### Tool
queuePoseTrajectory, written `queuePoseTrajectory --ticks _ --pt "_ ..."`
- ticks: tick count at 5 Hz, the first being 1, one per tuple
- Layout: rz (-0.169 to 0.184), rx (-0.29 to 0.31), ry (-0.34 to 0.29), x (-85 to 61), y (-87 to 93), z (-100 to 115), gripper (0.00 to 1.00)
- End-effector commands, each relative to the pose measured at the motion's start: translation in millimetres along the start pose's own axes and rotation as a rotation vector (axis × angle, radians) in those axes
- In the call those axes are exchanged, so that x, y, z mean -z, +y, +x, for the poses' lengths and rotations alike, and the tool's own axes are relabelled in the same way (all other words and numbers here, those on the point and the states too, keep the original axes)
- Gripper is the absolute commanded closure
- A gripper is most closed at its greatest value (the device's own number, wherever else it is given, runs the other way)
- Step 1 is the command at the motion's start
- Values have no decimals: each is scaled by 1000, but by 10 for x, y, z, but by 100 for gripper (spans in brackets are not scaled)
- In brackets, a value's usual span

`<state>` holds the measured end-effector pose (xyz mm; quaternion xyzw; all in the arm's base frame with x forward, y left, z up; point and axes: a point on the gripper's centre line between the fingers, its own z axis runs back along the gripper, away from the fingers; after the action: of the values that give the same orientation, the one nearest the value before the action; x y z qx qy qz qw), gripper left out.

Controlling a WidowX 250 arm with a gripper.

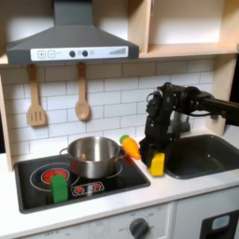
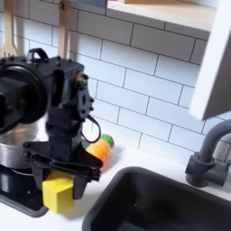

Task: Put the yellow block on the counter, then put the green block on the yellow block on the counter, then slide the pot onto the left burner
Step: 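Put the yellow block on the counter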

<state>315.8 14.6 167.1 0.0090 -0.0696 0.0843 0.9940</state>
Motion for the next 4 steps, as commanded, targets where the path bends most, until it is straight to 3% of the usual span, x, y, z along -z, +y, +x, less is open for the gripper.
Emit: queuePoseTrajectory --ticks 1,2,3,4 --pt "0 -1 4 14 -65 -9 100" --pt "6 -21 -8 -11 -45 -8 71" --pt "4 -36 -3 -13 -35 -2 0" --pt "8 -40 -10 -16 -33 2 0"
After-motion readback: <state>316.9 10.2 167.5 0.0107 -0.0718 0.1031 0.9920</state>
